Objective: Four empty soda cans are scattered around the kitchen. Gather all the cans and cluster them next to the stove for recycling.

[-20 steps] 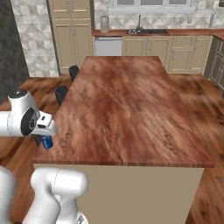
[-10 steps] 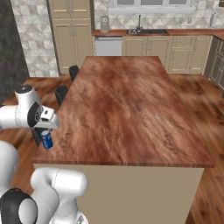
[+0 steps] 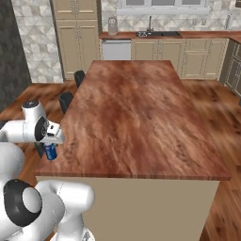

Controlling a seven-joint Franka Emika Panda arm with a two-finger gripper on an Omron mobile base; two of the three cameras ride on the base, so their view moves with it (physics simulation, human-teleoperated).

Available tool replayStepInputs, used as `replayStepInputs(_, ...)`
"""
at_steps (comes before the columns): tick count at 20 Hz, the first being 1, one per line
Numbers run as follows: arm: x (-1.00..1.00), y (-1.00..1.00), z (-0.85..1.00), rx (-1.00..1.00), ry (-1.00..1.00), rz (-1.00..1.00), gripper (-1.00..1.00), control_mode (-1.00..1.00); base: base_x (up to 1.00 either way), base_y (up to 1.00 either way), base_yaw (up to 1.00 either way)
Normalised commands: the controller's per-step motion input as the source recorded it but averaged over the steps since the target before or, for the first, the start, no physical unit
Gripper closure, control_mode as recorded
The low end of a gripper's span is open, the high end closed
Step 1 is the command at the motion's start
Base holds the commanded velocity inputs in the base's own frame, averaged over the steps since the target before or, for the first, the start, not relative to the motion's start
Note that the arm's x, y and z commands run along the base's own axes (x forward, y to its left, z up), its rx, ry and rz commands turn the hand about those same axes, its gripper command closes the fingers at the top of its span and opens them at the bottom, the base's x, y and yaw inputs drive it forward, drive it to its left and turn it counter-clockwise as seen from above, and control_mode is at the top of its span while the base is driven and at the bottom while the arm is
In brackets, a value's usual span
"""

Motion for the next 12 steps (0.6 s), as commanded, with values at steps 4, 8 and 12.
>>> replayStepInputs(4,0.41,0.00,-0.22,0.00,0.00,0.00,-1.00,-1.00,0.00,0.00,0.00)
replayStepInputs(8,0.30,0.17,-0.14,0.00,0.00,0.00,-1.00,-1.00,0.00,0.00,0.00)
replayStepInputs(12,0.26,0.23,-0.15,0.00,0.00,0.00,-1.00,-1.00,0.00,0.00,0.00)
